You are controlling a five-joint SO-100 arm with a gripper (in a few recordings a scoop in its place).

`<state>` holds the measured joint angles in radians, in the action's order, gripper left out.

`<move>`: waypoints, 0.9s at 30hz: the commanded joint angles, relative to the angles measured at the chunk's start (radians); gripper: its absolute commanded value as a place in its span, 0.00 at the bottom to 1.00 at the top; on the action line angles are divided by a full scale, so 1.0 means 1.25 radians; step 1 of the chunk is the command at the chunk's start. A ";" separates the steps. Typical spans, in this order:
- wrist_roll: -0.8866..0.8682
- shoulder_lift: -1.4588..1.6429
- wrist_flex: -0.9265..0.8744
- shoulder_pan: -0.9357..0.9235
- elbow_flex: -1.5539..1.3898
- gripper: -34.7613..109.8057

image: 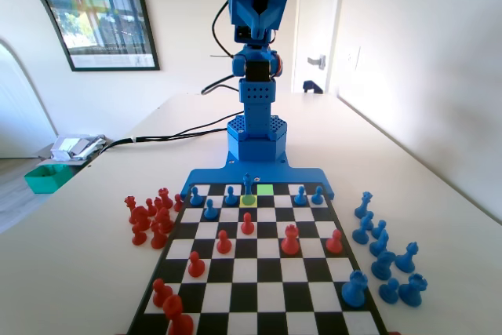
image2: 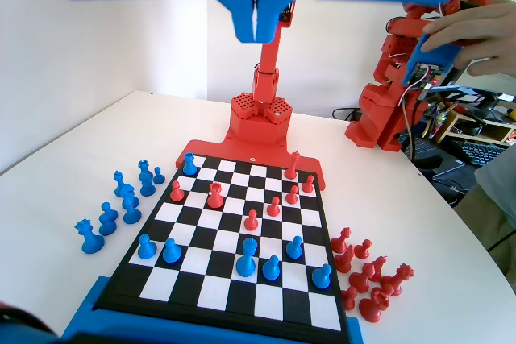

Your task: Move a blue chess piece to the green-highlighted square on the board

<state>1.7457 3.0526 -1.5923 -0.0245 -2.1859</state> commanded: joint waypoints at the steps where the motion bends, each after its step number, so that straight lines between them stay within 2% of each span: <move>1: 0.006 0.002 0.013 0.004 0.006 0.25; 22: 0.025 0.002 0.015 0.007 0.009 0.25; 27: 0.036 -0.064 -0.002 0.031 0.065 0.25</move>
<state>1.7733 3.0327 -1.5938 -0.0061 -2.1813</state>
